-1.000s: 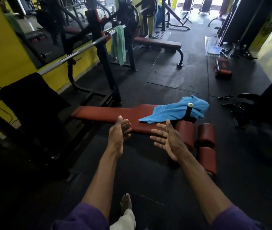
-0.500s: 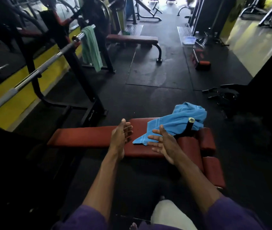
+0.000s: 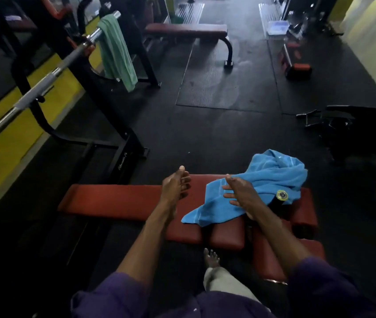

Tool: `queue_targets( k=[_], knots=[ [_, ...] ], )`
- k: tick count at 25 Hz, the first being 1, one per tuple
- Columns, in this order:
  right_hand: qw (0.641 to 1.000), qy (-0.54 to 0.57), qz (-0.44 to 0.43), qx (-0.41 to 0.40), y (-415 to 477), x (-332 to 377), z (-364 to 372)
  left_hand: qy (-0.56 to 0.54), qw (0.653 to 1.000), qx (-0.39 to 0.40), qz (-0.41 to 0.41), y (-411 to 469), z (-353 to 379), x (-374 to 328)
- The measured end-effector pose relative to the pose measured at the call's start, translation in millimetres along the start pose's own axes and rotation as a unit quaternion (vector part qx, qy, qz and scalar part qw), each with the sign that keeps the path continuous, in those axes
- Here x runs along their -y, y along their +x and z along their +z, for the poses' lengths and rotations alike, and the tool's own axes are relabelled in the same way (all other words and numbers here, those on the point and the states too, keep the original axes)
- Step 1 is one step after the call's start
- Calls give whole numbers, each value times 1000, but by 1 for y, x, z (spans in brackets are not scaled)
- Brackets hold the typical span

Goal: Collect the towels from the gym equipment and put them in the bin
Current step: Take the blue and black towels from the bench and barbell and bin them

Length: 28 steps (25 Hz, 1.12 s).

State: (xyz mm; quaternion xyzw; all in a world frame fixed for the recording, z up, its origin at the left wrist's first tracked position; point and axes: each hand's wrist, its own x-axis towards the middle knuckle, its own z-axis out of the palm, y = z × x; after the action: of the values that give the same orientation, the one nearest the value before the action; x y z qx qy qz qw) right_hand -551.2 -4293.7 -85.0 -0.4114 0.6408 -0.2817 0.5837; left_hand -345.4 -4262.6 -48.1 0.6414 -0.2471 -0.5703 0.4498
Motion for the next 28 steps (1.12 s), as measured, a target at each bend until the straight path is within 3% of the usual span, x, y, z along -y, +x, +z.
queue_targets(
  k=[2,4,8,10,14,18,22,26,28],
  knots=[
    [991,-129,-20,-36,45,-2,-15,20,1000,-7,-15,28,14,-3],
    [951,-304,-20,-56,84,-6,-33,35,999,-17,-33,53,29,-2],
    [771,-635,33,-36,139,-22,-71,65,995,-25,-66,92,57,4],
    [729,-680,78,-1,159,-35,-87,69,994,-31,-81,108,66,6],
    [681,-723,109,37,184,-63,-113,78,992,-42,-95,129,76,6],
    [627,-778,-31,-2,202,-57,-113,78,990,-56,-107,139,74,5],
    [654,-753,-34,55,211,-33,-96,62,990,-74,-104,141,59,2],
    [764,-623,-101,138,211,8,-58,2,989,-109,-103,136,33,-3],
    [797,-556,-157,178,207,41,-28,-43,985,-139,-95,132,11,-9]
  ],
)
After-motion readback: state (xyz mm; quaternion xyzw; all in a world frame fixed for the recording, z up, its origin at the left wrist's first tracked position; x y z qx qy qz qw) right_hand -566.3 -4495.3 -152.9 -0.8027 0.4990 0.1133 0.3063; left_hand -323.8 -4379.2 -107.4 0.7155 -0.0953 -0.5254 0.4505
